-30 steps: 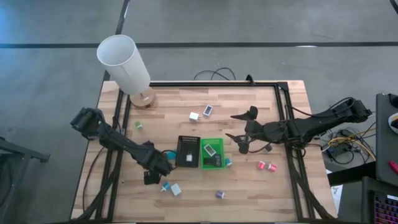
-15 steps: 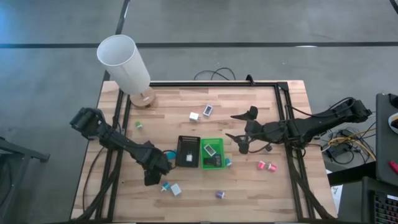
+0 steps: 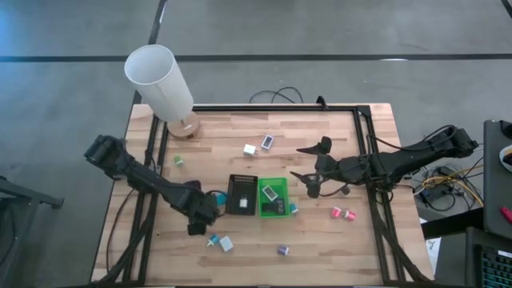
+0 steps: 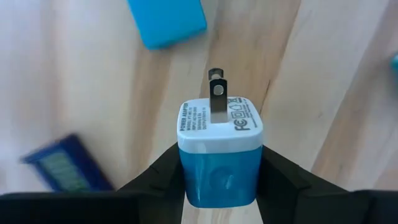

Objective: Pick & Place Office items
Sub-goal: Put the blue white charger adapter into the black bin

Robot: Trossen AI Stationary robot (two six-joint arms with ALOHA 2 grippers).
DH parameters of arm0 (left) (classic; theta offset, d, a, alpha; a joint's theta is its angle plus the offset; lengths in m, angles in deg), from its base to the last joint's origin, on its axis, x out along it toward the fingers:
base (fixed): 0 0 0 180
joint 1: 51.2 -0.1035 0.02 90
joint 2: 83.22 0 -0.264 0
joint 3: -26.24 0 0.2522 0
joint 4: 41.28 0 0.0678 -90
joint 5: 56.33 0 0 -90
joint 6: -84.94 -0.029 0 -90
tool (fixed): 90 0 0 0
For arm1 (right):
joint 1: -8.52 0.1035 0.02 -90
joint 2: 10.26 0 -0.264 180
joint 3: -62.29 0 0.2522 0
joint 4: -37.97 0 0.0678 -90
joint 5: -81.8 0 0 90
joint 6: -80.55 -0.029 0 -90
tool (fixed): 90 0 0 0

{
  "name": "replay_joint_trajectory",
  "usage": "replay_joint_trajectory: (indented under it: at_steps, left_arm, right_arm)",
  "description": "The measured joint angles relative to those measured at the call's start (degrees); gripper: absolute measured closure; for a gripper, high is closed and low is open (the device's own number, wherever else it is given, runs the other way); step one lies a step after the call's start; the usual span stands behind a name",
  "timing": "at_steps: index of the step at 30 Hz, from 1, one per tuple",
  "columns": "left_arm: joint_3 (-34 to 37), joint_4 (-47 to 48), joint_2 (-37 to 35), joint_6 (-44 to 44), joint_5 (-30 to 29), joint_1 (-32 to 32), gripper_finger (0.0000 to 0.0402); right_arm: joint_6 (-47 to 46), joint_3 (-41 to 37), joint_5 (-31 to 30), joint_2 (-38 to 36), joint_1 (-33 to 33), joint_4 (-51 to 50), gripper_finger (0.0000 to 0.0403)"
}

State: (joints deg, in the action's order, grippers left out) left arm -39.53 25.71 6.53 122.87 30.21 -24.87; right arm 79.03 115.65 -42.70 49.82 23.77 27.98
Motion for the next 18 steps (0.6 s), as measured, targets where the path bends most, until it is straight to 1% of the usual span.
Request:
replay_joint_trajectory:
  at_steps: [8,12,18]
  left_arm:
    - [-3.8,0.2,-7.9,0.0,-11.2,0.0,0.0259]
    - [-4.0,-4.1,-11.3,-1.4,-16.0,-0.1,0.0259]
    - [-4.0,-11.5,-13.2,-5.3,-19.6,-0.2,0.0259]
  right_arm:
    - [0.0,0.0,0.0,0.0,0.0,0.0,0.0037]
    - [0.0,0.0,0.0,0.0,0.0,0.0,0.0037]
    - [0.0,0.0,0.0,0.0,0.0,0.0,0.0037]
